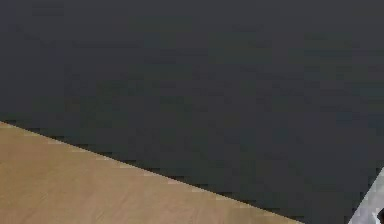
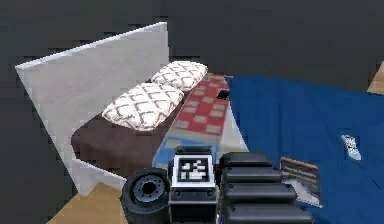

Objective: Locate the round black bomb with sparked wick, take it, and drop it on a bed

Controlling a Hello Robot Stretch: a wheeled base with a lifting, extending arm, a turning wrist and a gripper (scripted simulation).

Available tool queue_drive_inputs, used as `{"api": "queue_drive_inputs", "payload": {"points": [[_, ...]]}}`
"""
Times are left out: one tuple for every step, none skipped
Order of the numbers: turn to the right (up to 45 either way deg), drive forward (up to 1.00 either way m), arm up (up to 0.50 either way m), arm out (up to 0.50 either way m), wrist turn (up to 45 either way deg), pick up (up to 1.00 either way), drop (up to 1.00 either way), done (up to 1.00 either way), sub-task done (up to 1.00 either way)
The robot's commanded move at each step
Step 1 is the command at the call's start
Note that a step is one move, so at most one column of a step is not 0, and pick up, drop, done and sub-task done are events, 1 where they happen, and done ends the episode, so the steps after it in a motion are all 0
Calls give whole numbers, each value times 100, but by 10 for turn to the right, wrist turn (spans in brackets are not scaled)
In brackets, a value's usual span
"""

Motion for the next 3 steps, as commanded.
{"api": "queue_drive_inputs", "payload": {"points": [[450,0,0,0,0,0,0,0,0],[450,0,0,0,0,0,0,0,0],[330,0,0,0,0,0,0,0,0]]}}
